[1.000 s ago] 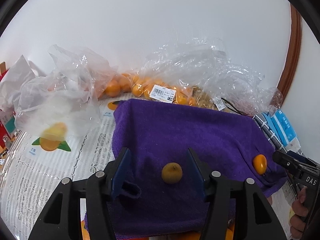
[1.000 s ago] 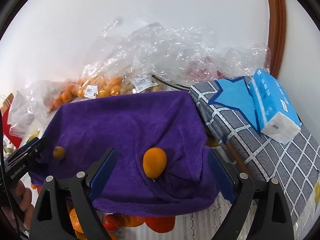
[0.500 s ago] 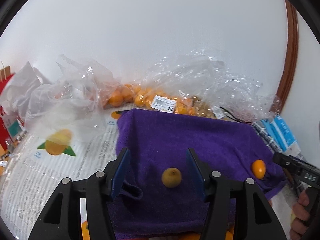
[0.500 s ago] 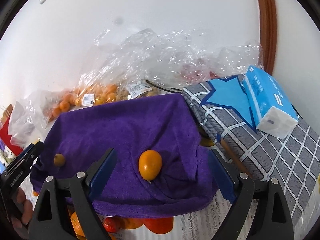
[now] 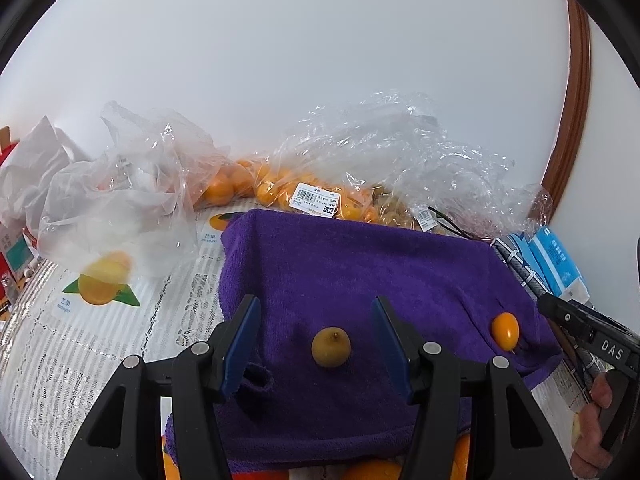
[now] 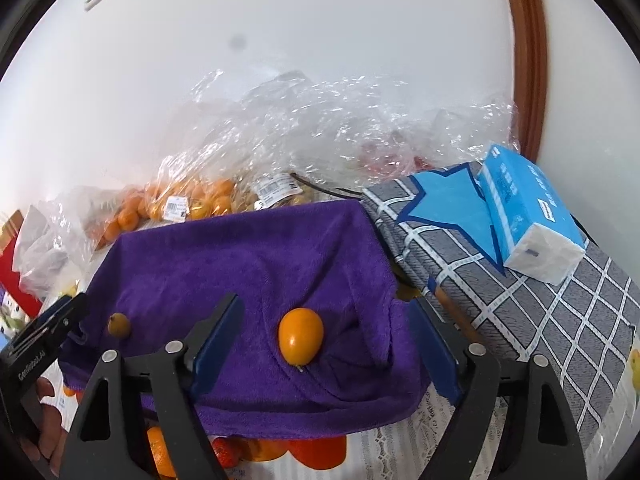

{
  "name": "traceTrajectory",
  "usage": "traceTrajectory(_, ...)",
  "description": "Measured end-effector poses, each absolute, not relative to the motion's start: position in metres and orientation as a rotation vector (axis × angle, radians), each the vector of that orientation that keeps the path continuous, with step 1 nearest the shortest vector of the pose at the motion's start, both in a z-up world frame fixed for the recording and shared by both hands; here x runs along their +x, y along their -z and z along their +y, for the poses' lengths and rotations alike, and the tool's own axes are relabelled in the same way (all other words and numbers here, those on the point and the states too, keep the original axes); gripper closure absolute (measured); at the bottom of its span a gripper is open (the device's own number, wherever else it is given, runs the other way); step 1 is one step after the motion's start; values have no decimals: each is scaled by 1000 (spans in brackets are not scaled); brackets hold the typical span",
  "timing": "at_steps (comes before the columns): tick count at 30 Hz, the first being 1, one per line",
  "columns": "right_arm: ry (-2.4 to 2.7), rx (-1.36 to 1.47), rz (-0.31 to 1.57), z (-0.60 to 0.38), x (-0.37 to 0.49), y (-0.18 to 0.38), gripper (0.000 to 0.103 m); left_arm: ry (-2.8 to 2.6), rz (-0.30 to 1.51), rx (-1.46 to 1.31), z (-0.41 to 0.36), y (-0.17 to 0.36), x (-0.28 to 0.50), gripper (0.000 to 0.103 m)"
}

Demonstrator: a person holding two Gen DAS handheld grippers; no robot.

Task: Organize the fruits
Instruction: 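Open both tools to drop the fruits onto the purple towel, then grasp a large tangerine with the right tool from the fruit row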

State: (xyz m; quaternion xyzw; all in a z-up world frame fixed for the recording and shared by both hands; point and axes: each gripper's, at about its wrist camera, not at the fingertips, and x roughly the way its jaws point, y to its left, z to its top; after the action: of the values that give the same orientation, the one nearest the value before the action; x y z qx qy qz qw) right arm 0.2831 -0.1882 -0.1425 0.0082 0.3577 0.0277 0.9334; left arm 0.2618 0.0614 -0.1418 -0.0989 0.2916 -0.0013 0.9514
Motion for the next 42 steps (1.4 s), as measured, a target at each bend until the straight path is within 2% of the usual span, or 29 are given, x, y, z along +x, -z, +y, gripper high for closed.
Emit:
traceTrajectory(9, -113, -46, 696, -167, 261, 138, 23, 15, 585, -219, 64, 137, 242, 48)
traceTrajectory(13, -148, -10, 719, -166, 248, 137, 32, 12, 592, -234, 71, 138, 220, 48)
traceTrajectory(21, -167, -7, 730, -165, 198, 135, 35, -4, 622, -236, 88, 144, 164, 48)
traceTrajectory(24, -182, -9, 763, -164, 182, 144, 40, -11, 649, -255, 95, 157, 150, 48)
traceTrajectory(26, -195, -13, 795, -162, 173, 152, 43, -13, 730, -300, 102, 166, 151, 48)
traceTrajectory(42, -230, -94, 902, -132, 178, 187, 50, 29, 728, -386, 112, 171, 145, 48)
